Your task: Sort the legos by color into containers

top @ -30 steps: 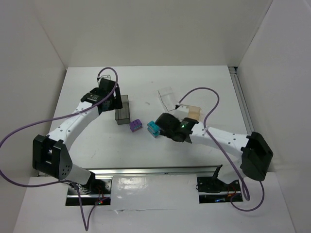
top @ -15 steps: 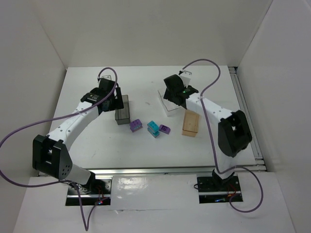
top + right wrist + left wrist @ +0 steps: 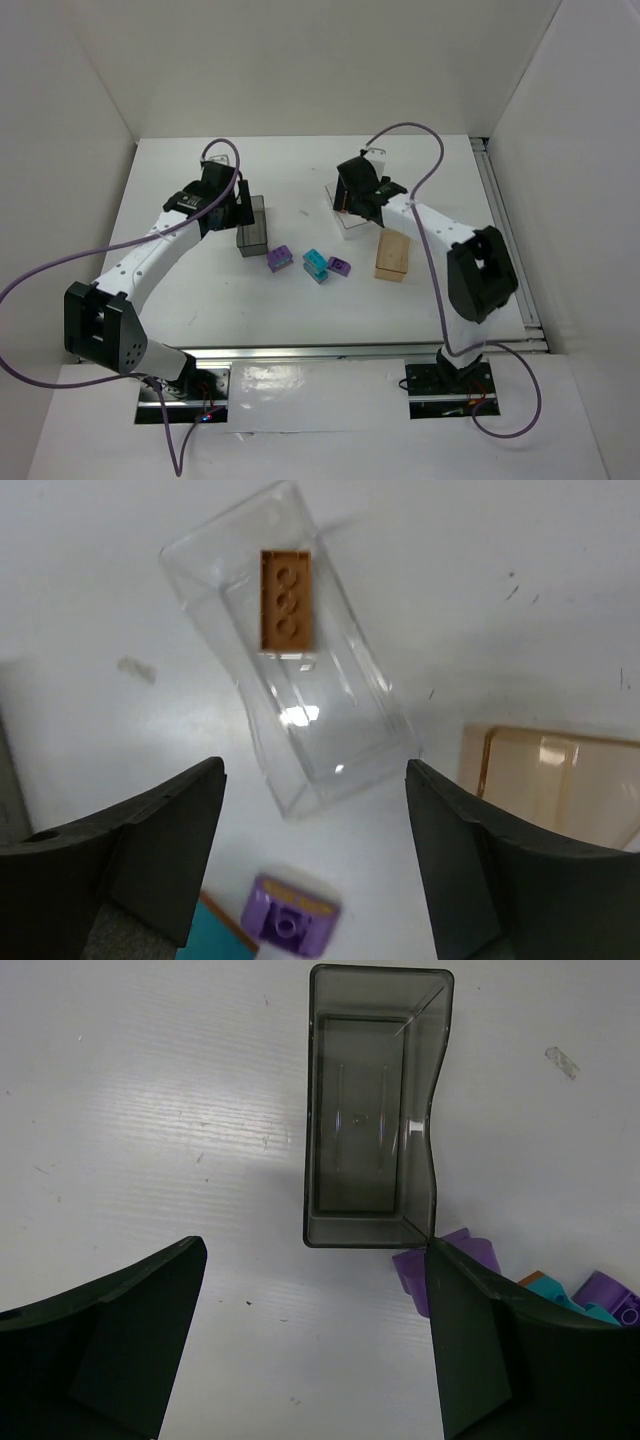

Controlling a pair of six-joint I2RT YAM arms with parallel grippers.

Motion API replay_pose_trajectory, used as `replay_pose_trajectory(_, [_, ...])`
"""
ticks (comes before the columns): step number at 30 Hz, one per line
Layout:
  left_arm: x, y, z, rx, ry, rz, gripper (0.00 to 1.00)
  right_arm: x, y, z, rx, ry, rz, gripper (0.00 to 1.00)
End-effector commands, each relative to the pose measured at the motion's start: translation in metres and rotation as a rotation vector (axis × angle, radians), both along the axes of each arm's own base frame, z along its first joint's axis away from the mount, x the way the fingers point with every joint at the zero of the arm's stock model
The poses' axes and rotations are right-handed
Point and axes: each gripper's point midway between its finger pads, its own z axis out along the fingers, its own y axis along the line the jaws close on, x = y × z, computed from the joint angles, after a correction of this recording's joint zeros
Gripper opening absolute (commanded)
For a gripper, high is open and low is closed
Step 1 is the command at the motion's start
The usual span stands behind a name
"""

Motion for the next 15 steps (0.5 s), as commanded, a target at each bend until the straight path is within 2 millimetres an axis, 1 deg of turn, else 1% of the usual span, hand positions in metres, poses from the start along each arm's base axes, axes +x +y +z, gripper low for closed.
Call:
replay_pose_trajectory(1, [0.007,-0.001,0.025,-0.001,-0.059,-0.025,0.95,-0.045,0.005,0.023,0.015,-0.036,0.14,0.79])
replay_pose_trajectory(3, [0.008,0.007,0.026,0.036,-0.067,-0.003,0.95,-0.072,0.009,0.01,-0.002,0.005,0.206,0.75])
replay_pose_trajectory(4, [0.011,0.012,0.026,0.047,-0.067,0.015,0.95,-0.085,0.011,0.005,-0.01,0.019,0.24,0.75])
replay_pose_trajectory(5, [0.012,0.012,0.022,0.059,-0.054,0.006,0.95,-0.104,0.009,-0.003,-0.007,0.04,0.27,0.75])
replay_pose_trajectory(6, [0.014,0.014,0.026,0.066,-0.067,0.015,0.95,-0.119,0.016,-0.009,-0.026,0.053,0.336,0.75])
replay_pose_trajectory(8, [0.015,0.013,0.023,0.068,-0.055,0.002,0.95,-0.137,0.027,-0.019,-0.025,0.083,0.424,0.75])
replay_pose_trajectory(9, [0.015,0.013,0.023,0.068,-0.055,0.002,0.95,-0.144,0.028,-0.026,-0.038,0.101,0.455,0.75])
replay_pose_trajectory(11, [0.015,0.013,0.023,0.068,-0.055,0.002,0.95,-0.145,0.038,-0.031,-0.049,0.089,0.502,0.74])
replay_pose_trajectory(12, [0.015,0.011,0.023,0.062,-0.053,-0.004,0.95,-0.148,0.038,-0.045,-0.081,0.108,0.529,0.72])
replay_pose_trajectory(14, [0.016,0.011,0.024,0.059,-0.062,-0.003,0.95,-0.143,0.039,-0.06,-0.121,0.132,0.534,0.66])
replay_pose_trajectory(15, [0.016,0.011,0.024,0.059,-0.062,-0.003,0.95,-0.141,0.038,-0.065,-0.142,0.134,0.536,0.66])
